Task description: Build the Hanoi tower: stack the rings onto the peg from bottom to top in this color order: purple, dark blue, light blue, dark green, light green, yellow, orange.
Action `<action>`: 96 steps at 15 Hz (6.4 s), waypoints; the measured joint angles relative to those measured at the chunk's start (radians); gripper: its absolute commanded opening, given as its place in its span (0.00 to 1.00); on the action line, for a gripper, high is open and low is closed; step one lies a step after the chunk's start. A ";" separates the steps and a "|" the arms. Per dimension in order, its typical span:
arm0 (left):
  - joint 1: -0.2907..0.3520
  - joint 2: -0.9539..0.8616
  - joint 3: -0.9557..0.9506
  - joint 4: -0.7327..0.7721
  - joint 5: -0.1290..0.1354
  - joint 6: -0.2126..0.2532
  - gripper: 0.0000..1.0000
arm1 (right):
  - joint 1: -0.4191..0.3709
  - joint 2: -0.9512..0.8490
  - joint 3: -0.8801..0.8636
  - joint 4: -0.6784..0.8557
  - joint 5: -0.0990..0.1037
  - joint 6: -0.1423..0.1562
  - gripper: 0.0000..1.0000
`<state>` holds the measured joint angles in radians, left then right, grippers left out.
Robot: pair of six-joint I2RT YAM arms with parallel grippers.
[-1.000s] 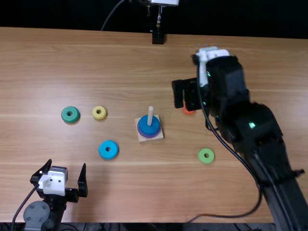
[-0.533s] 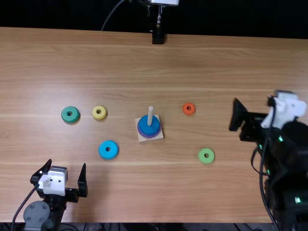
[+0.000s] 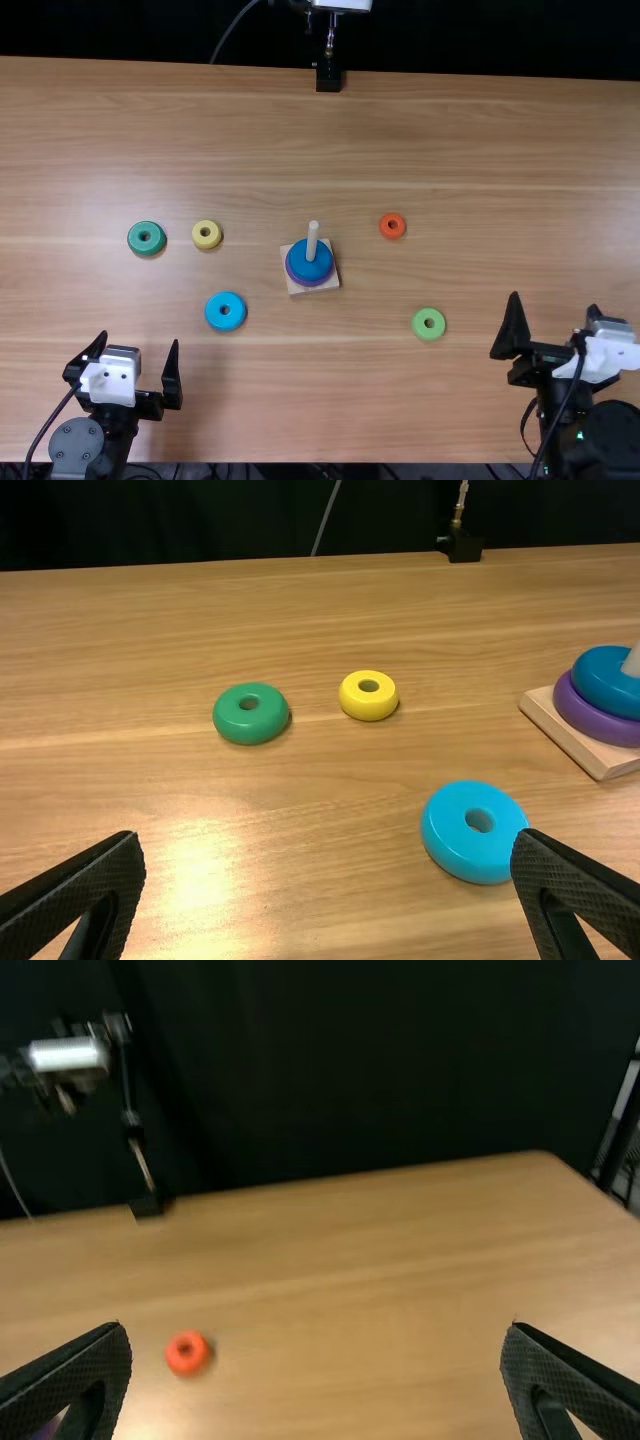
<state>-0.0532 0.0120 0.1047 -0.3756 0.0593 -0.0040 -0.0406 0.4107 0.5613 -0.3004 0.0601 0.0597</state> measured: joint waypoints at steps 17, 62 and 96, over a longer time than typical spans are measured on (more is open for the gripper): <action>0.000 0.000 0.000 0.000 0.000 0.000 1.00 | -0.021 -0.385 -0.488 0.082 -0.098 -0.062 1.00; -0.204 1.372 1.061 -0.599 0.001 -0.011 1.00 | -0.027 -0.398 -0.476 0.027 -0.098 -0.062 1.00; -0.304 1.674 0.850 -0.198 -0.028 -0.020 1.00 | -0.027 -0.398 -0.476 0.026 -0.098 -0.062 1.00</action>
<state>-0.3569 1.6863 0.9543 -0.5735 0.0311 -0.0238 -0.0681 0.0128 0.0849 -0.2741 -0.0380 -0.0021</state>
